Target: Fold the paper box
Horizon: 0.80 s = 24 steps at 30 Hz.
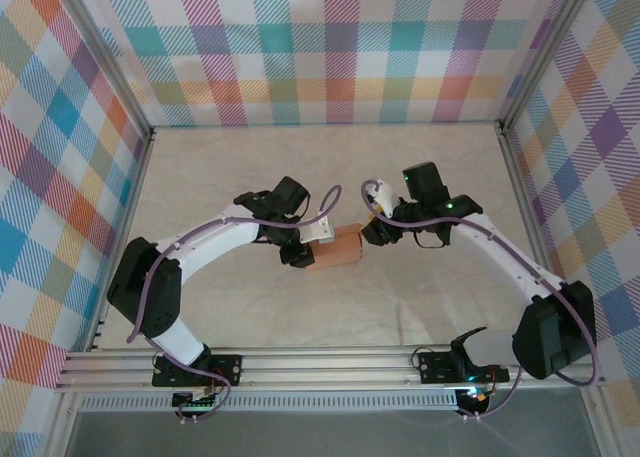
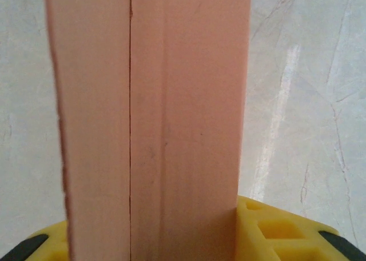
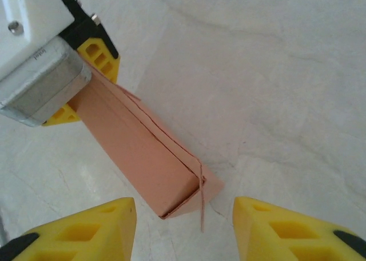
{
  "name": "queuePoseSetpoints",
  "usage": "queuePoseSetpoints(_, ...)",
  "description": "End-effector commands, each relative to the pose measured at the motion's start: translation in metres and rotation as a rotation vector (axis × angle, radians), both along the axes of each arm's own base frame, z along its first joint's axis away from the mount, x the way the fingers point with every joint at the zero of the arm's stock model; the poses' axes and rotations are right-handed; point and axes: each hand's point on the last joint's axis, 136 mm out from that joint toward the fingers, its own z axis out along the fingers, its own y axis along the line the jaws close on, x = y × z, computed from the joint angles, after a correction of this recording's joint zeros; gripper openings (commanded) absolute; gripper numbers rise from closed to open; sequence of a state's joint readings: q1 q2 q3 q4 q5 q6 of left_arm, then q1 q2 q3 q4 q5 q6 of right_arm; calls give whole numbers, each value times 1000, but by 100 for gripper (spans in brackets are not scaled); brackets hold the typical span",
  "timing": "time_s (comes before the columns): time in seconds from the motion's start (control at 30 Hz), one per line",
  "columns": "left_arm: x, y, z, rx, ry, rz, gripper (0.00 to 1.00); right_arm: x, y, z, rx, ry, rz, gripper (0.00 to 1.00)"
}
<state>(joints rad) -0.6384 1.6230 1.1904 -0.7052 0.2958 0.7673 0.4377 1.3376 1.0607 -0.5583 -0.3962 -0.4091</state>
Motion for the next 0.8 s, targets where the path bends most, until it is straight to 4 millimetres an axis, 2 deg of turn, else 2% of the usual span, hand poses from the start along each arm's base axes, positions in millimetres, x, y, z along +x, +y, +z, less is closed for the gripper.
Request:
queuePoseSetpoints(0.0,-11,1,-8,7,74,-36,40,-8,10,-1,4,47,96,45)
queuePoseSetpoints(0.07,-11,2,-8,9,77,-37,39,-6,11,-7,-12,74,101,43)
queuePoseSetpoints(0.13,-12,3,-9,10,80,-40,39,-4,11,-11,-18,84,99,34)
queuePoseSetpoints(0.27,-11,2,-10,8,84,-39,40,-3,11,-15,-30,91,103,29)
queuePoseSetpoints(0.5,-10,1,-13,16,96,-34,40,-3,9,-17,-48,103,102,3)
queuePoseSetpoints(0.57,-10,0,-13,13,98,-31,40,-3,10,-16,-45,107,98,0)
queuePoseSetpoints(0.77,-4,-3,-12,7,98,3,42,2,17,-17,-44,84,47,0)
